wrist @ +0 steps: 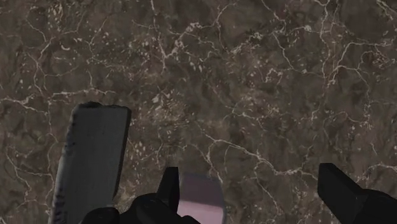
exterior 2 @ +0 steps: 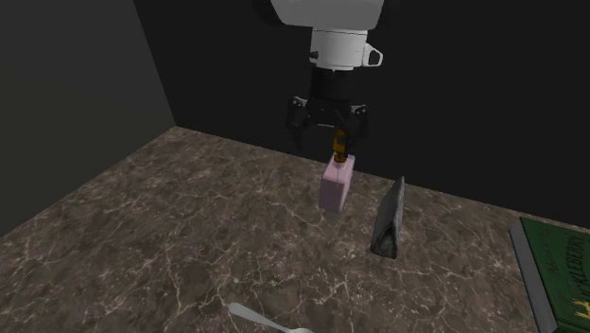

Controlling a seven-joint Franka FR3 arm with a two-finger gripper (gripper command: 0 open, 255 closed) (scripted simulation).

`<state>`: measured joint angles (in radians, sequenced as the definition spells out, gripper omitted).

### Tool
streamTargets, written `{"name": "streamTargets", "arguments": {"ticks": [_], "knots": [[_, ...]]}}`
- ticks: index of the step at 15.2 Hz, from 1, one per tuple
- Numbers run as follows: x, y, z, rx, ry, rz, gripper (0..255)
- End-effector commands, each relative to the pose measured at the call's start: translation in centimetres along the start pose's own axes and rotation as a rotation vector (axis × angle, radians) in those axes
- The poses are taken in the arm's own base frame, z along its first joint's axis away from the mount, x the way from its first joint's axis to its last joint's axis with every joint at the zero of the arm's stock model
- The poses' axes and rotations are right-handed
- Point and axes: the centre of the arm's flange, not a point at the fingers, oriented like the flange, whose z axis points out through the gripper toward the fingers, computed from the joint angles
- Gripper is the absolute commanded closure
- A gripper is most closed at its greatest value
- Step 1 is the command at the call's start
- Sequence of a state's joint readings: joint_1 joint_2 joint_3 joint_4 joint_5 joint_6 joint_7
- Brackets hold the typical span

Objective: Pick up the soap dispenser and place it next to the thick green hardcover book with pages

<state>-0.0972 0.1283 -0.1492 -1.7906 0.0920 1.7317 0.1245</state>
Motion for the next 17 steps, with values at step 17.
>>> {"name": "streamTargets", "arguments": {"ticks": [17], "knots": [[18.3,5.3,8.8,-0.007,-0.058,0.210,0]]}}
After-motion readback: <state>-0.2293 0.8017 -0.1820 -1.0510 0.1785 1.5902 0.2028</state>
